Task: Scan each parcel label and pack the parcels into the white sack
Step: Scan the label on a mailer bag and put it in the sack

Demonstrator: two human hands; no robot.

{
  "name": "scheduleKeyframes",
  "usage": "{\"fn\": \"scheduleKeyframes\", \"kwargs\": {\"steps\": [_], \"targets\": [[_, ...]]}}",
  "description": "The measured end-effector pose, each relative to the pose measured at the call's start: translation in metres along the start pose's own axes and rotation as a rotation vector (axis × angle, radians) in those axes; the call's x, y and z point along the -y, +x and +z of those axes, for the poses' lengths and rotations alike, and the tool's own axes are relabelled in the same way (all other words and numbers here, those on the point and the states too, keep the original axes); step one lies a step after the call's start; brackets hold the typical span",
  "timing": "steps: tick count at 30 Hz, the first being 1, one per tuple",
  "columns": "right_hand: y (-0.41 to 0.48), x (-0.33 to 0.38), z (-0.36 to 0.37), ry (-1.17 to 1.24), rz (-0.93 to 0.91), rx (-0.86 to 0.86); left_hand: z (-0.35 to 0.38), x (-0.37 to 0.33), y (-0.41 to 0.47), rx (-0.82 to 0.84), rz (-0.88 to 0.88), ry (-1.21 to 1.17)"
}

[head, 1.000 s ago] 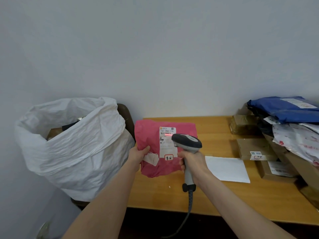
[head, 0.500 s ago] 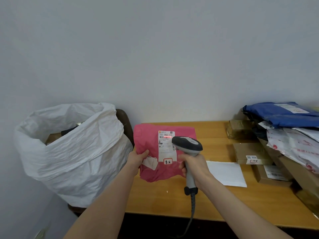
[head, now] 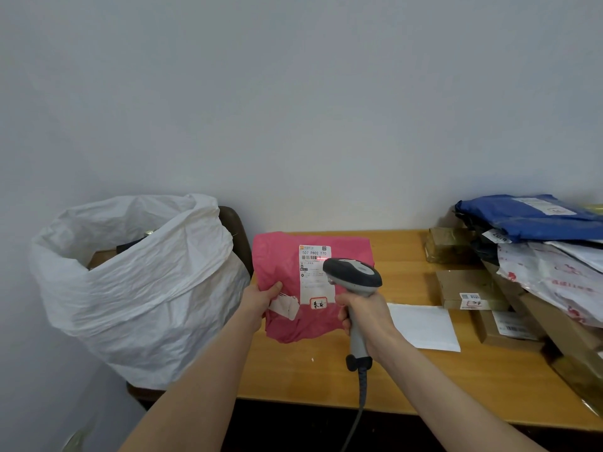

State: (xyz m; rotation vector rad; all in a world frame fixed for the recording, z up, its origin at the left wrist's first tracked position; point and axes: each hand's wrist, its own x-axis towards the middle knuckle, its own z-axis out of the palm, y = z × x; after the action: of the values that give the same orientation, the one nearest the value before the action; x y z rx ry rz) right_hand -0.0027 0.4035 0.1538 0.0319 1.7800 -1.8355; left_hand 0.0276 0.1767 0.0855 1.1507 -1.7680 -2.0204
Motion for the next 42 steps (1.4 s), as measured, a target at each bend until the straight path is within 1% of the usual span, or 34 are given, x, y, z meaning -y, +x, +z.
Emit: {"fn": "scheduleKeyframes", "kwargs": {"steps": [5,9,12,15,17,21,23,26,28,31,33,35,36,37,38,39,40,41,42], "targets": [[-0.001,0.001,0.004,-0.013,-0.025,0.030,-0.004,-0.001,-0.004,0.001,0.025,-0.013],[0.005,0.010,0.022,0.016,-0.064,0.057,-0.017,-0.014,-0.003,-0.026,0.041,-0.040],[0.018,0.026,0.047,0.037,-0.110,0.096,-0.038,-0.040,0.003,-0.056,0.104,-0.111],[0.036,0.047,0.091,0.036,-0.160,0.137,-0.077,-0.081,0.013,-0.147,0.188,-0.143],[0.048,0.063,0.118,0.060,-0.185,0.128,-0.103,-0.111,0.020,-0.190,0.267,-0.169],[0.075,0.089,0.201,0.114,-0.196,0.174,-0.187,-0.175,0.043,-0.329,0.464,-0.166],[0.089,0.097,0.247,0.128,-0.194,0.189,-0.235,-0.204,0.057,-0.440,0.544,-0.129],[0.110,0.103,0.313,0.115,-0.183,0.208,-0.306,-0.234,0.084,-0.632,0.602,-0.007],[0.124,0.102,0.351,0.121,-0.162,0.214,-0.346,-0.241,0.102,-0.765,0.608,0.099],[0.142,0.094,0.393,0.104,-0.122,0.193,-0.388,-0.232,0.128,-0.934,0.603,0.225],[0.153,0.085,0.411,0.074,-0.111,0.179,-0.406,-0.218,0.144,-0.995,0.631,0.383],[0.161,0.078,0.424,0.050,-0.108,0.164,-0.417,-0.203,0.159,-0.962,0.670,0.697],[0.165,0.076,0.428,0.041,-0.108,0.162,-0.421,-0.195,0.167,-0.902,0.665,0.909],[0.168,0.074,0.432,0.033,-0.105,0.161,-0.422,-0.188,0.175,-0.798,0.618,1.128],[0.171,0.072,0.436,0.025,-0.100,0.159,-0.421,-0.181,0.184,-0.647,0.523,1.318],[0.174,0.070,0.438,0.018,-0.092,0.155,-0.419,-0.174,0.192,-0.464,0.400,1.442],[0.177,0.068,0.440,0.012,-0.081,0.148,-0.417,-0.167,0.201,-0.271,0.267,1.489],[0.180,0.066,0.441,0.009,-0.069,0.142,-0.413,-0.160,0.208,-0.103,0.149,1.481],[0.182,0.065,0.441,0.009,-0.058,0.135,-0.409,-0.155,0.214,0.020,0.049,1.455]]}}
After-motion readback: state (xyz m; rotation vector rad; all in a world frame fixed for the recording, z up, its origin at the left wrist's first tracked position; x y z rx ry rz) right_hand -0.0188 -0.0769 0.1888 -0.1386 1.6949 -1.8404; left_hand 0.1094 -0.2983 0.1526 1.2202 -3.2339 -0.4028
